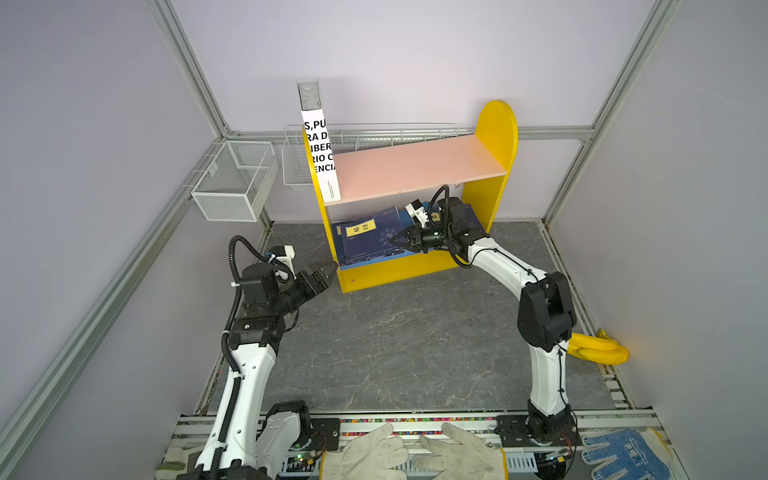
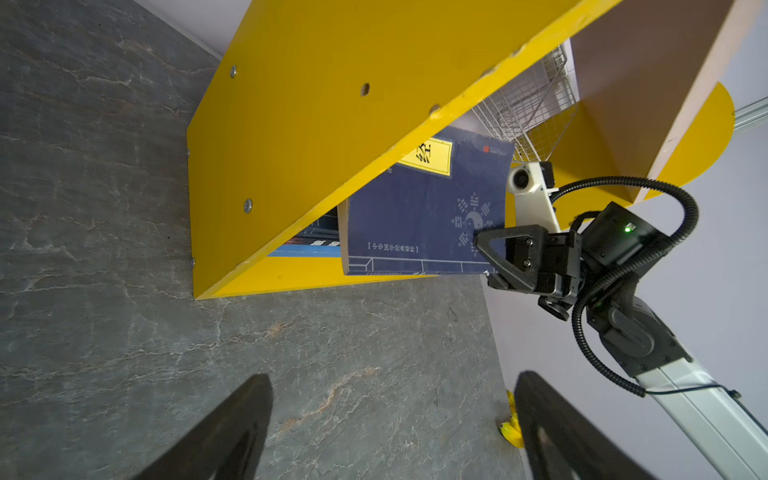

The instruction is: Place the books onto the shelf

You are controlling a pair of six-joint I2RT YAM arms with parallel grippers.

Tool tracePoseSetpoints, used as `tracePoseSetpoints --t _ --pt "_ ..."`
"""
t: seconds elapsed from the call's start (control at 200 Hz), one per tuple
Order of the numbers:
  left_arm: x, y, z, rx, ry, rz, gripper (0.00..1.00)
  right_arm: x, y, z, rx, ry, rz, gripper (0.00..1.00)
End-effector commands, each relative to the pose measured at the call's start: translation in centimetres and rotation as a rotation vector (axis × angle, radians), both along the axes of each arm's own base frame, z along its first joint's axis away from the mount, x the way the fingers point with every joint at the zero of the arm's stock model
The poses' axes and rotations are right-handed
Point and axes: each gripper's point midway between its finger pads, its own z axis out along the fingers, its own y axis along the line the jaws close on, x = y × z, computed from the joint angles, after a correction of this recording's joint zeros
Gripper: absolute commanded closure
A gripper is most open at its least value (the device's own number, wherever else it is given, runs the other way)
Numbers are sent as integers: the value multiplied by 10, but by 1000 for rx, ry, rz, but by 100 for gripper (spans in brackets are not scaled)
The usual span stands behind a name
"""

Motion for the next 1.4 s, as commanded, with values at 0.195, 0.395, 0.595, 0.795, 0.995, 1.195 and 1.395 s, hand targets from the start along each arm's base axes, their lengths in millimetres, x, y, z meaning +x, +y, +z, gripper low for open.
tracePoseSetpoints --t 0.195,0.395,0.595,0.795,0.995,1.195,1.395 --pt "2 5 -14 27 18 16 7 22 12 13 24 -94 11 90" --pt "2 8 -21 41 35 34 6 26 22 7 28 -94 22 90" --pt "3 11 -27 56 52 47 2 29 29 -1 8 -99 24 90" --pt "5 12 -34 59 67 48 1 33 30 -14 -17 -71 27 89" --pt "15 20 -43 73 95 97 1 32 32 -22 -24 -39 46 89" --pt "38 25 -37 59 74 150 0 29 39 -25 -34 -29 74 89" --pt "61 12 -29 165 55 185 1 31 39 -35 -72 -17 69 89"
